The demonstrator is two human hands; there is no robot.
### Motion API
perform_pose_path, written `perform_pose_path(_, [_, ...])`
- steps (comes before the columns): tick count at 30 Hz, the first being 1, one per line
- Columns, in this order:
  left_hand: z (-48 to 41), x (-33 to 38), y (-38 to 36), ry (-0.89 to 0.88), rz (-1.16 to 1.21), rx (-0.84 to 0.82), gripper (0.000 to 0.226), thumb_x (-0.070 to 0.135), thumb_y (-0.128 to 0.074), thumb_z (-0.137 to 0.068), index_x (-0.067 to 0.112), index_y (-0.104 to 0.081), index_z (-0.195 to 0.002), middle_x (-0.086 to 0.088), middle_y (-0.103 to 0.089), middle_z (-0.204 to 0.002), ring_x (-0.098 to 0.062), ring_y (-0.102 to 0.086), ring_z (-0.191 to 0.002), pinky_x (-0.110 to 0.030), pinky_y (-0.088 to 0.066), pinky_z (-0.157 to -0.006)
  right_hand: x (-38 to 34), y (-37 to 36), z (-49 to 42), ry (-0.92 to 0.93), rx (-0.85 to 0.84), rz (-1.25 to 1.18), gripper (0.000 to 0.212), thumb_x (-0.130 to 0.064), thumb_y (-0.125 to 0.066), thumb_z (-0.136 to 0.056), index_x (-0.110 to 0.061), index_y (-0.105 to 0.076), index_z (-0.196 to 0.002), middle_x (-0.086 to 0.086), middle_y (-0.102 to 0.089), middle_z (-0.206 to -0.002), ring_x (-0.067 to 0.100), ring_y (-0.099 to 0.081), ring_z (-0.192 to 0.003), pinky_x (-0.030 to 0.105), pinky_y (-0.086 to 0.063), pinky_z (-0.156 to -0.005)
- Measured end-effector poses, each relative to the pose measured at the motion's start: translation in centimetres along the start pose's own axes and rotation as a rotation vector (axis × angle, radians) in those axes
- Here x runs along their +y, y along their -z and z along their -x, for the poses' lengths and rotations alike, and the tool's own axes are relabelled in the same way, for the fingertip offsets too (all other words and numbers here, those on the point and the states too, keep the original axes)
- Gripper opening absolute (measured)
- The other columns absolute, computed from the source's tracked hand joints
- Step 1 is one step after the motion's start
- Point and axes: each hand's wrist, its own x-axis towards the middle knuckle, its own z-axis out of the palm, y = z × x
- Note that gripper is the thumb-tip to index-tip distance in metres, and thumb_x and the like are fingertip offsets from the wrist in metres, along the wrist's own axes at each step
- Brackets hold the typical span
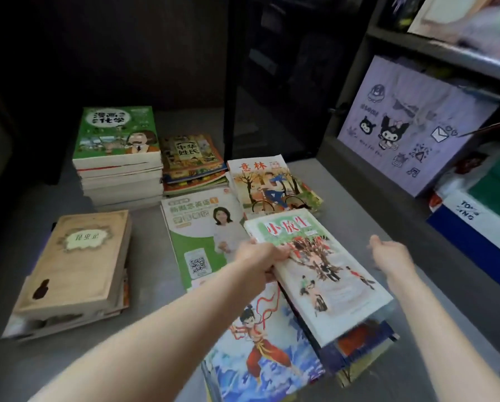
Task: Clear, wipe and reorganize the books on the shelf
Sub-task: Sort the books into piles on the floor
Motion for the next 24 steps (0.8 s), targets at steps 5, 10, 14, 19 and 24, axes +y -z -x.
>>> perform_pose_path(5, [-4.7, -4.6, -2.6, -0.189, -0.819, 0.168, 0.011, 0.018, -0.062, -0.084, 0.013, -0.056, -0.077, -0.004, -0.06, -0.077, -0.023, -0.06, -0.071, -0.03, -0.05, -0.058, 0.3, -0.6, 0.5, 0.049, -0.079, 0.198, 0.047, -0.035, -0.04, -0.1, 0.003, -0.06, -0.12, 0.023, -0.058, -0.128, 0.039, -0.053, -0.116, 0.044, -0.042, -0.098])
perform_pose_path(10, [-4.4, -1.7, 1.8, -0.366, -1.187, 0.25, 0.037, 0.037, -0.055, -0.092, 0.013, -0.046, -0.065, 0.0, -0.045, -0.063, -0.032, -0.06, -0.075, -0.028, -0.041, -0.057, -2.7, -1.8, 3.3, 0.33, 0.014, 0.523, 0.039, -0.037, -0.049, -0.096, -0.017, -0.056, -0.129, 0.007, -0.061, -0.128, 0.031, -0.058, -0.112, 0.035, -0.046, -0.089])
perform_pose_path(14, [-4.3, 0.6, 7.7, -0.344, -1.177, 0.395, 0.028, 0.03, -0.051, -0.091, 0.013, -0.048, -0.069, -0.001, -0.051, -0.066, -0.019, -0.05, -0.062, -0.027, -0.035, -0.049, -7.4, -5.4, 5.7, 0.535, -0.089, 0.373, 0.035, -0.035, -0.052, -0.095, -0.019, -0.059, -0.126, 0.003, -0.061, -0.126, 0.024, -0.057, -0.112, 0.034, -0.046, -0.088])
perform_pose_path(19, [-3.0, 1.9, 13.1, -0.318, -1.218, 0.568, 0.019, 0.025, -0.054, -0.089, 0.008, -0.062, -0.089, -0.007, -0.064, -0.087, -0.028, -0.059, -0.085, -0.029, -0.042, -0.066, -11.2, -10.3, 8.2, 0.731, -0.251, 0.351, 0.025, -0.028, -0.055, -0.094, -0.018, -0.063, -0.115, 0.001, -0.061, -0.118, 0.019, -0.057, -0.103, 0.031, -0.048, -0.083])
perform_pose_path(24, [-4.9, 0.6, 15.3, -0.104, -1.042, 0.617, 0.038, 0.021, -0.056, -0.088, 0.011, -0.041, -0.055, -0.003, -0.042, -0.053, -0.019, -0.038, -0.049, -0.027, -0.029, -0.047, -12.9, -14.4, 8.8, 0.797, -0.388, 0.441, 0.03, -0.025, -0.053, -0.095, -0.012, -0.061, -0.12, 0.007, -0.06, -0.12, 0.024, -0.058, -0.106, 0.032, -0.047, -0.083])
